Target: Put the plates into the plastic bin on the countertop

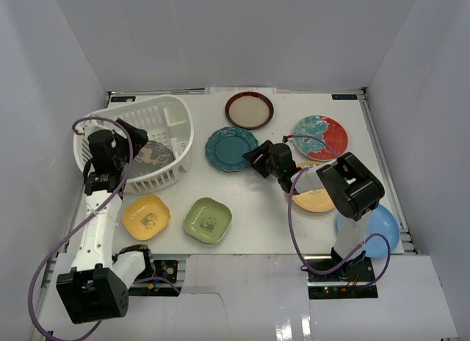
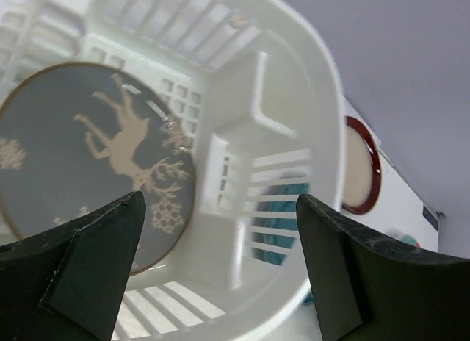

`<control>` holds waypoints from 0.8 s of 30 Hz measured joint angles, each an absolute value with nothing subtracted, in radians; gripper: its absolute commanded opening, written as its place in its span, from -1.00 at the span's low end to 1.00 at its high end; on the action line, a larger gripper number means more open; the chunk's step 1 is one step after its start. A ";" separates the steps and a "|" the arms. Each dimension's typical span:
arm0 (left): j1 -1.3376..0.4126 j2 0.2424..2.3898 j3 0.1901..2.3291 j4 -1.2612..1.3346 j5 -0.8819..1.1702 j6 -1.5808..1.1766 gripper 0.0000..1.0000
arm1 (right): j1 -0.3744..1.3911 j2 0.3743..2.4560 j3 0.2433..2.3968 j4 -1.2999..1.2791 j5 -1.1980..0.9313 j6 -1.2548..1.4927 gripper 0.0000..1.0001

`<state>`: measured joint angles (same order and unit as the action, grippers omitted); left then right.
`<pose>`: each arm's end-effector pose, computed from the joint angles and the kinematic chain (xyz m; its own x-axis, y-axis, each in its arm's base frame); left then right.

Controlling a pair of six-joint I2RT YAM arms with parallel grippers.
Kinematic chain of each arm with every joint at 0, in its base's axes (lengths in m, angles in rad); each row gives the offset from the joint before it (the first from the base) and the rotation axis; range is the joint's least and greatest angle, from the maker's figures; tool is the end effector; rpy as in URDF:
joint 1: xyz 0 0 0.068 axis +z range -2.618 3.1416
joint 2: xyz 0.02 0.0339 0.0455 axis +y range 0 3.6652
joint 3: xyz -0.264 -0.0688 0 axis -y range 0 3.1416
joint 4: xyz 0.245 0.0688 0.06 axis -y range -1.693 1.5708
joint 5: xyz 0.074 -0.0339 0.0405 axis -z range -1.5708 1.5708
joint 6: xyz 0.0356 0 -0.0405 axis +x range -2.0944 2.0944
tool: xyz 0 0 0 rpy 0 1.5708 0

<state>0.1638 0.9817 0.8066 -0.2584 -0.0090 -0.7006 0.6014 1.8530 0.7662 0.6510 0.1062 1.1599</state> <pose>0.2214 0.0369 0.3034 -0.2065 -0.6875 -0.6962 -0.3980 0.7090 -0.5822 0.2988 0.2005 0.1319 -0.5822 0.7061 -0.4031 0.1260 0.5682 0.8132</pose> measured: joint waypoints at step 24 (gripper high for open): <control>-0.311 1.086 1.033 -0.377 0.432 -0.578 0.71 | 0.567 1.519 0.356 0.831 0.056 1.217 -0.84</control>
